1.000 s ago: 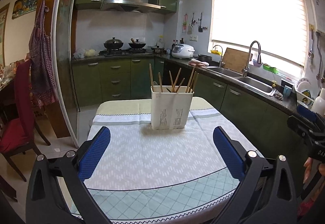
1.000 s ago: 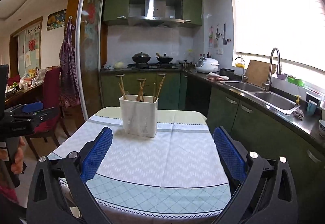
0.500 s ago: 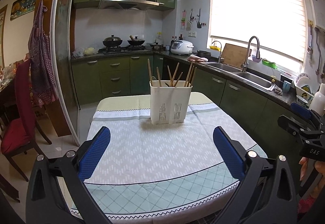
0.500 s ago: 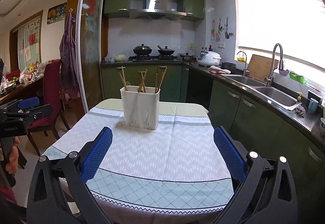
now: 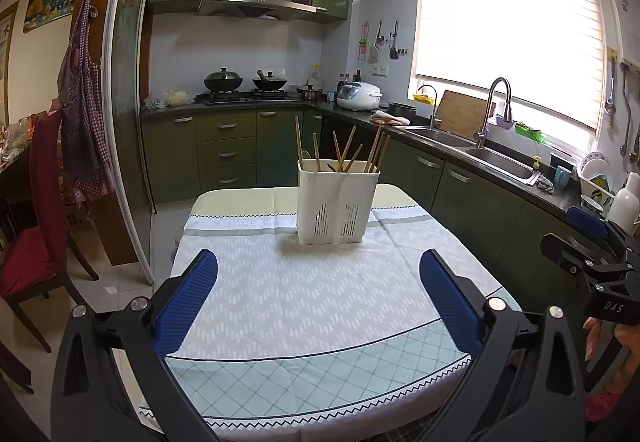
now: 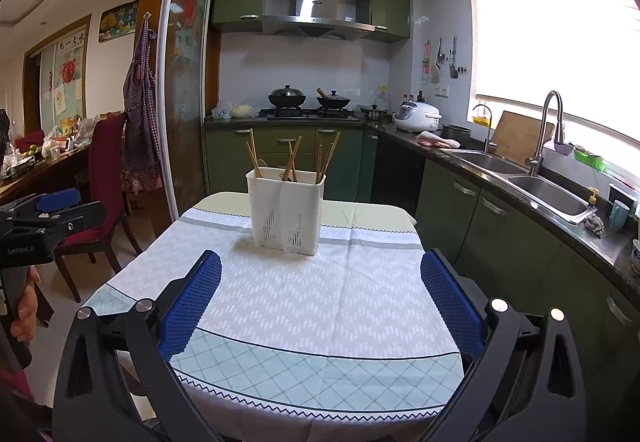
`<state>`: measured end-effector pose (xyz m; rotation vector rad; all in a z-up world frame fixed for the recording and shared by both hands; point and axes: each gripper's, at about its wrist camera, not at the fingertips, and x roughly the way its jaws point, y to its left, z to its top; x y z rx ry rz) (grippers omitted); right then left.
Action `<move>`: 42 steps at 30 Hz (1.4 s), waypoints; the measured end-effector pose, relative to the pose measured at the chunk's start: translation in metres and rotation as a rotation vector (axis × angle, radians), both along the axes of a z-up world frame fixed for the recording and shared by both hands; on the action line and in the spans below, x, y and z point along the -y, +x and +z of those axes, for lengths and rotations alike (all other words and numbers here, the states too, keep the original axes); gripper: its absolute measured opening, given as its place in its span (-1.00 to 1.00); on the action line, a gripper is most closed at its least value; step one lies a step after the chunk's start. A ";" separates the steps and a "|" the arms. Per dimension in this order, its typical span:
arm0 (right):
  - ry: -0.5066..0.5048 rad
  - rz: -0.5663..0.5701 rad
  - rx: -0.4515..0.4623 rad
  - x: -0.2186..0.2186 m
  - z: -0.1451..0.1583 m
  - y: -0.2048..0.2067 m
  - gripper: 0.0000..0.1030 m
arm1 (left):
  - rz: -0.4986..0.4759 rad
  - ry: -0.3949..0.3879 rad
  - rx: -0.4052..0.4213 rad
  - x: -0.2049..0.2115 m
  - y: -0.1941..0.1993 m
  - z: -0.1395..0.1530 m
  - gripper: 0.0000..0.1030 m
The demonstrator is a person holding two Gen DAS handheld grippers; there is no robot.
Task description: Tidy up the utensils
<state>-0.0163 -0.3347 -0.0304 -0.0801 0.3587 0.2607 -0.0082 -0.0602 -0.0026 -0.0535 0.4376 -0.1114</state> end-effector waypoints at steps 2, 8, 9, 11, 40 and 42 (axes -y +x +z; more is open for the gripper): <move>0.002 0.000 0.000 0.000 0.000 0.000 0.91 | -0.001 0.000 -0.001 0.001 -0.001 0.000 0.87; 0.005 0.001 -0.002 0.000 0.000 0.001 0.91 | -0.004 0.001 -0.003 0.003 -0.002 0.001 0.87; 0.003 0.000 -0.001 0.000 0.000 0.001 0.91 | -0.004 0.001 -0.003 0.003 -0.002 0.000 0.87; 0.007 0.000 -0.002 0.000 0.000 0.001 0.91 | -0.006 0.003 -0.004 0.004 -0.002 0.001 0.87; 0.010 -0.007 -0.009 -0.004 -0.003 0.002 0.91 | 0.009 0.005 -0.015 0.005 0.001 0.002 0.87; 0.011 -0.007 -0.009 -0.004 -0.003 0.002 0.91 | 0.012 0.005 -0.017 0.004 0.001 0.001 0.87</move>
